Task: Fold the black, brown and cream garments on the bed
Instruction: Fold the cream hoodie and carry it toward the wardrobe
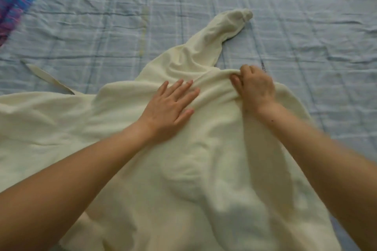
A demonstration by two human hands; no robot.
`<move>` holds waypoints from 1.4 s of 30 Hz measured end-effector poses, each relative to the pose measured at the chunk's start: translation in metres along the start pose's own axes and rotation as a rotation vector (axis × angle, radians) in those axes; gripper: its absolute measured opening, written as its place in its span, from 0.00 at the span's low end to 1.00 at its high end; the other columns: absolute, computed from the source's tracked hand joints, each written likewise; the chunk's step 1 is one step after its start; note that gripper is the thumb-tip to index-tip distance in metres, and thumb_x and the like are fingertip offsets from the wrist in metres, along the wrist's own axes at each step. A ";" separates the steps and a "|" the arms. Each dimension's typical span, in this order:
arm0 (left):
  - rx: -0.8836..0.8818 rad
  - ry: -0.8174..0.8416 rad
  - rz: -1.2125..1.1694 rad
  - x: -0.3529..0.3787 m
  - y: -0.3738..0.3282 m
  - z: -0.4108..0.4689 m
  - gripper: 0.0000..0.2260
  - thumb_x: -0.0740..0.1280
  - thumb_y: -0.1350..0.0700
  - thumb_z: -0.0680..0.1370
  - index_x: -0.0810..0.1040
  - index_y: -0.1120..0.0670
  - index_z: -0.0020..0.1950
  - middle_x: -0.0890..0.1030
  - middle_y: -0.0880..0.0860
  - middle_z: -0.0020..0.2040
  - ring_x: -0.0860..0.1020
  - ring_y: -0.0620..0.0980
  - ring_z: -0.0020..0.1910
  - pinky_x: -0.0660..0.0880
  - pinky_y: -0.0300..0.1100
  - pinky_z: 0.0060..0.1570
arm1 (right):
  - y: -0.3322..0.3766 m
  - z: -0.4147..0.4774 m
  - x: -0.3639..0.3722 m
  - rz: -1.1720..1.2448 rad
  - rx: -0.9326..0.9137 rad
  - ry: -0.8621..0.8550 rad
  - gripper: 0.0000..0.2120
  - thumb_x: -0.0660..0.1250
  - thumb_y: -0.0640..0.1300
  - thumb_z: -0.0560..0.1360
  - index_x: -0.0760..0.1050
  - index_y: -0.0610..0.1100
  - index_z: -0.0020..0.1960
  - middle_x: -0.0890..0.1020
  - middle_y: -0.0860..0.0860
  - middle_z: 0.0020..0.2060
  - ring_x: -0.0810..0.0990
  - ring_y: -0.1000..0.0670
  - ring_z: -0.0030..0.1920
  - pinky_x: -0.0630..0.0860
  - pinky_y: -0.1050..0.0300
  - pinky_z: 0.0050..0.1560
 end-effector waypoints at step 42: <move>0.070 0.010 -0.039 0.074 -0.223 0.167 0.24 0.52 0.48 0.83 0.58 0.51 0.79 0.61 0.53 0.78 0.58 0.53 0.77 0.51 0.53 0.75 | -0.180 -0.114 0.001 0.181 0.423 -0.005 0.20 0.59 0.45 0.79 0.72 0.40 0.69 0.71 0.39 0.68 0.68 0.39 0.69 0.60 0.53 0.68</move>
Point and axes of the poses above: each hand's wrist, its own z-axis towards the middle knuckle, its own x-axis out of the palm, y = z × x, the point moved 2 cm from there along z, towards the middle knuckle
